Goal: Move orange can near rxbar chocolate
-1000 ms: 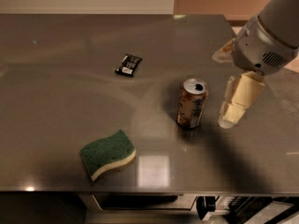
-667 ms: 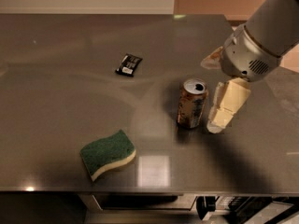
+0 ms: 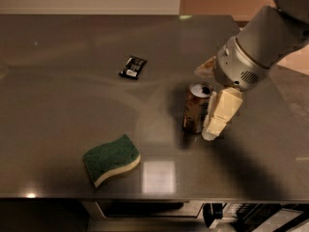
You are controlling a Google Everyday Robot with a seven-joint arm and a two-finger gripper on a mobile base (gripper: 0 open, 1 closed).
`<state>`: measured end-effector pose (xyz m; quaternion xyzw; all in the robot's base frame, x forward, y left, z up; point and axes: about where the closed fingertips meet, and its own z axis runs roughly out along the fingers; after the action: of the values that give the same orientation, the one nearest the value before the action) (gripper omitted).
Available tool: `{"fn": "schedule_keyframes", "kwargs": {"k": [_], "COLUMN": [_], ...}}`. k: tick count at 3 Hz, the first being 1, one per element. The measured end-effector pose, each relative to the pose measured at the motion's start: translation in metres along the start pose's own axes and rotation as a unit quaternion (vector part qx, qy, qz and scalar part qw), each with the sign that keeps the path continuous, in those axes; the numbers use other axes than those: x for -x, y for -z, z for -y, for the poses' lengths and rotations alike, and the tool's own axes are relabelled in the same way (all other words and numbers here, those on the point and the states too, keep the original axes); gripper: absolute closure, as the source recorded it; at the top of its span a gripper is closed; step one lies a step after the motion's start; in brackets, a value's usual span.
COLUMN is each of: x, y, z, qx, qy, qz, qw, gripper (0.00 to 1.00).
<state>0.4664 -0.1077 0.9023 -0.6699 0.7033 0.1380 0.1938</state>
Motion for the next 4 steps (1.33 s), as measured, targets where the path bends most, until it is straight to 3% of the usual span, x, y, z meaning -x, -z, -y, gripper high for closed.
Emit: {"fn": "schedule_keyframes", "kwargs": {"k": [1, 4], "x": [0.0, 0.003], "y": [-0.008, -0.002], "z": [0.009, 0.025], "qx": [-0.002, -0.004], "qy": [0.005, 0.014], "qz": [0.002, -0.005], "qw": [1.0, 0.9999], "gripper": [0.0, 0.65]}}
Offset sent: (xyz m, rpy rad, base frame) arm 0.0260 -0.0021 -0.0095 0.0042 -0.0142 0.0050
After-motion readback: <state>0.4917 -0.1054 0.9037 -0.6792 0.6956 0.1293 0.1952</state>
